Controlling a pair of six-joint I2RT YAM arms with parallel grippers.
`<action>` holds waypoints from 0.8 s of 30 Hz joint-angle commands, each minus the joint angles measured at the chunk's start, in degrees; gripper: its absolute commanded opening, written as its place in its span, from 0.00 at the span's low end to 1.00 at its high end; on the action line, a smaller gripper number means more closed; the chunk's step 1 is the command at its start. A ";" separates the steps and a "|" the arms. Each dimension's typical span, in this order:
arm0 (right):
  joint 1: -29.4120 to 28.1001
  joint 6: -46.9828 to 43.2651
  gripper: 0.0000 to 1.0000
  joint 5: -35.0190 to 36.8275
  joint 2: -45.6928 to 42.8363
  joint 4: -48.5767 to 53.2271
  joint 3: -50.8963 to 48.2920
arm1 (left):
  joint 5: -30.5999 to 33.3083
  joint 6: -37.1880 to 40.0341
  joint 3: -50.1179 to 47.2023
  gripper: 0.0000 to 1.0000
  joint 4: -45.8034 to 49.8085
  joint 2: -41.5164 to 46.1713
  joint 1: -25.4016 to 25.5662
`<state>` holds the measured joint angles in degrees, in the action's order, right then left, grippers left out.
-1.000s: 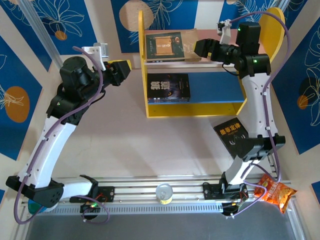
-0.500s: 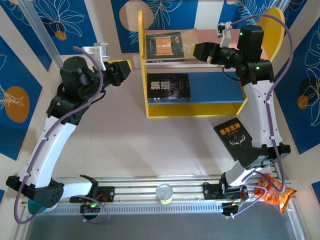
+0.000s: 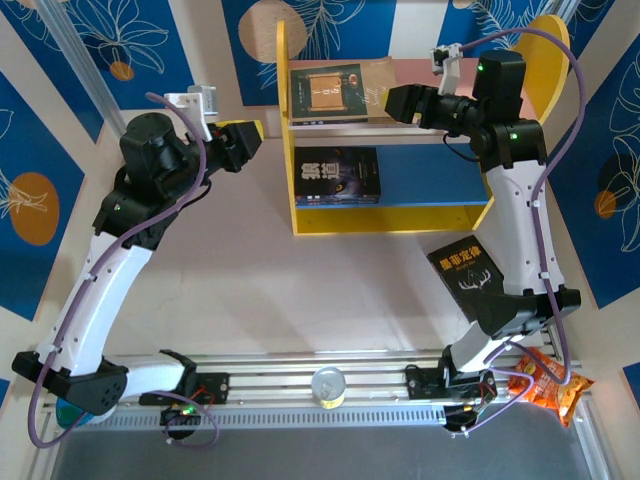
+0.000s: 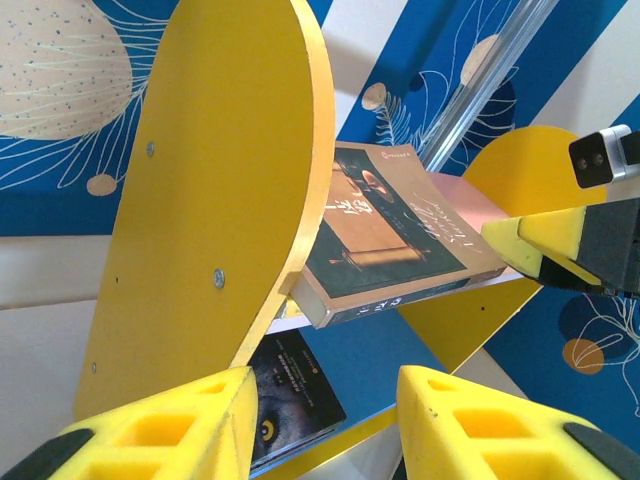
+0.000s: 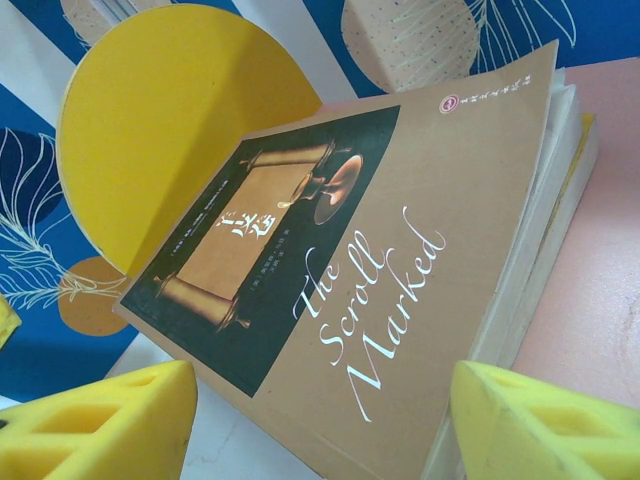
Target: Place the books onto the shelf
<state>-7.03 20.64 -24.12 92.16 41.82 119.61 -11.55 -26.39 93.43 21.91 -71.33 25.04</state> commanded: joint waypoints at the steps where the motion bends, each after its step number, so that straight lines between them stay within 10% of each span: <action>1: -0.75 -0.51 0.68 0.97 0.11 1.23 0.90 | -0.67 1.57 1.04 0.41 -0.41 0.93 -0.06; 24: -0.27 -0.93 0.68 0.86 -4.09 -1.43 -4.35 | -0.31 1.83 0.71 0.41 -0.34 0.84 -0.09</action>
<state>-7.18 20.21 -22.46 89.86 41.19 115.35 -11.53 -25.50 93.43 21.93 -71.31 25.04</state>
